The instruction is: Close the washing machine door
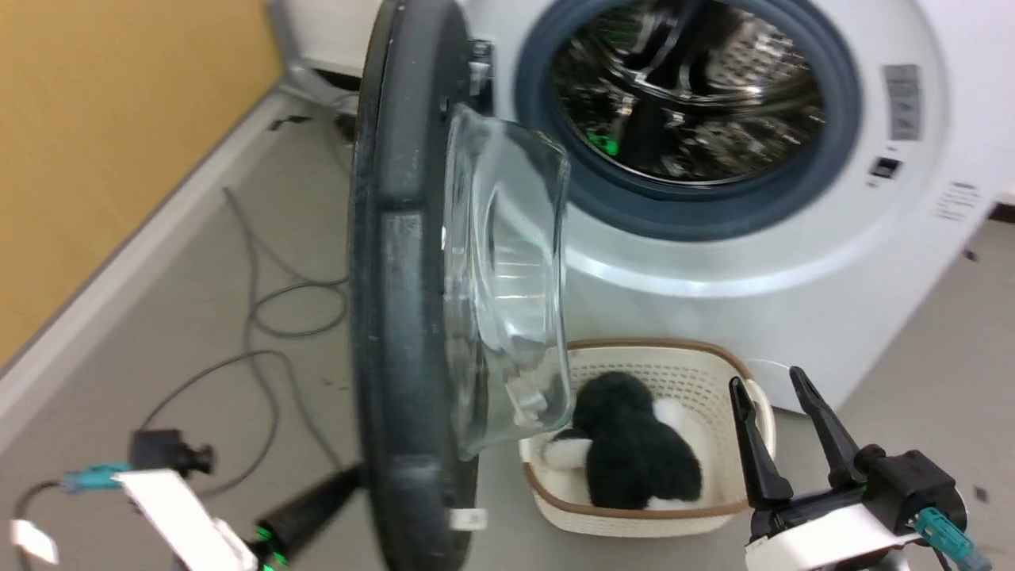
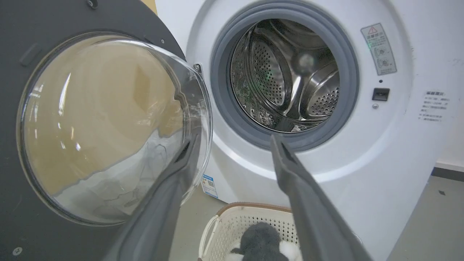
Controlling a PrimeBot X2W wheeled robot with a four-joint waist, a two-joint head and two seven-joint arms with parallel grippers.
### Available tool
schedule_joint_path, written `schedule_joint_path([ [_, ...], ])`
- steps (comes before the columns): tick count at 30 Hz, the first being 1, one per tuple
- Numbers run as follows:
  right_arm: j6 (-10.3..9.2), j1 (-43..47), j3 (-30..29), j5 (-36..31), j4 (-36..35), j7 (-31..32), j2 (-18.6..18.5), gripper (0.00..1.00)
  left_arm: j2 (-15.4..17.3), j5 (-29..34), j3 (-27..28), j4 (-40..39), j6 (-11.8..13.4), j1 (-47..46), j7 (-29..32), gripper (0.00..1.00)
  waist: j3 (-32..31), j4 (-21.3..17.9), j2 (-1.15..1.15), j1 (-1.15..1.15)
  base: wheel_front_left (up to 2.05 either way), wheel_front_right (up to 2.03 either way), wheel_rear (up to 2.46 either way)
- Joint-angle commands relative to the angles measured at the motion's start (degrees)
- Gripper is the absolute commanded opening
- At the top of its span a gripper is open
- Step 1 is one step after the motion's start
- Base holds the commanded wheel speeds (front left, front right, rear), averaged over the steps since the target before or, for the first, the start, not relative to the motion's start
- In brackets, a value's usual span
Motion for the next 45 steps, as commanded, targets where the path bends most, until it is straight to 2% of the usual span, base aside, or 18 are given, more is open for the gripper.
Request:
schedule_joint_path([
  [1,0.05,-0.1,0.1,-0.1,-0.2,-0.2,0.2,1.0,-0.7,-0.9,-3.3,-1.2,-0.5,2.3,-1.1,0.0,0.9,-3.8,0.0,0.0,0.0,0.0,0.0],
  [4,0.05,-0.4,0.0,-0.4,-0.4,-0.2,0.3,1.0,-0.8,-2.5,-8.1,-1.7,-1.2,3.9,-4.3,0.0,2.0,-7.1,0.0,0.0,0.0,0.0,0.0],
  [9,0.05,-1.4,-0.2,-0.7,-0.8,-0.2,0.3,1.0,-0.8,-6.5,-15.9,0.9,-1.9,2.9,-14.3,0.0,4.2,-13.3,0.0,0.0,0.0,0.0,0.0],
  [10,0.05,-1.4,-0.2,-0.7,-0.8,-0.2,0.3,1.0,-0.8,-6.5,-15.9,0.9,-1.9,2.9,-14.3,0.0,4.2,-13.3,0.0,0.0,0.0,0.0,0.0],
  [14,0.05,-2.1,-0.5,-0.8,-1.2,-0.2,0.3,1.0,-0.9,-8.0,-20.4,4.9,-3.8,0.3,-20.4,0.0,6.2,-18.4,0.0,0.0,0.0,0.0,0.0],
  [19,0.05,-2.6,-0.8,-0.6,-1.3,-0.2,0.3,1.0,-0.9,-9.9,-23.1,10.1,-5.6,-5.2,-27.4,0.0,8.6,-24.3,0.0,0.0,0.0,0.0,0.0],
  [25,0.05,-3.0,-1.1,0.0,-1.4,-0.2,0.3,1.0,-0.9,-11.0,-24.6,14.7,-6.8,-14.0,-37.1,0.0,11.1,-29.1,0.0,0.0,0.0,0.0,0.0],
  [35,0.05,-3.3,-1.2,1.6,-1.4,-0.3,0.3,1.0,-0.9,-13.3,-30.5,25.6,-7.5,-30.7,-53.6,0.0,11.9,-31.7,0.0,0.0,0.0,0.0,0.0],
  [39,0.05,-3.3,-1.0,2.2,-1.2,-0.3,0.3,1.0,-0.9,-14.2,-32.8,29.4,-8.0,-33.0,-55.4,0.0,11.1,-30.9,0.0,0.0,0.0,0.0,0.0],
  [43,0.05,-2.7,-1.7,1.9,-1.2,-0.3,0.4,1.0,-0.6,-14.3,-34.3,31.0,-8.4,-31.4,-54.1,0.0,9.8,-29.1,0.0,0.0,0.0,0.0,0.0],
  [45,0.05,-2.4,-1.8,1.7,-1.2,-0.3,0.4,1.0,1.2,-11.5,-36.9,29.9,-8.5,-29.8,-52.5,0.0,9.0,-28.1,0.0,0.0,0.0,0.0,0.0],
])
